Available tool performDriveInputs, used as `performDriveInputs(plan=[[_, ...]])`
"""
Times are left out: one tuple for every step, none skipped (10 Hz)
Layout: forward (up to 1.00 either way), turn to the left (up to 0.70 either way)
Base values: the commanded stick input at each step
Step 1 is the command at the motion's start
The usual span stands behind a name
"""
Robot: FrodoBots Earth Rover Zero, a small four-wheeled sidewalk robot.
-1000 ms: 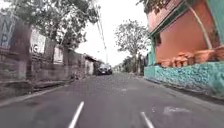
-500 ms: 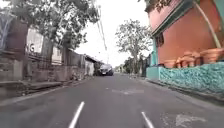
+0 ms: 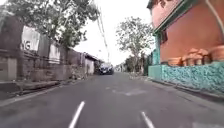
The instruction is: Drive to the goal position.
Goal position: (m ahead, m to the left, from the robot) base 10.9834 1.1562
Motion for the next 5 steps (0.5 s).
performDriveInputs(plan=[[0.7,0.0],[0.7,0.0],[0.7,0.0],[0.7,0.0],[0.7,0.0]])
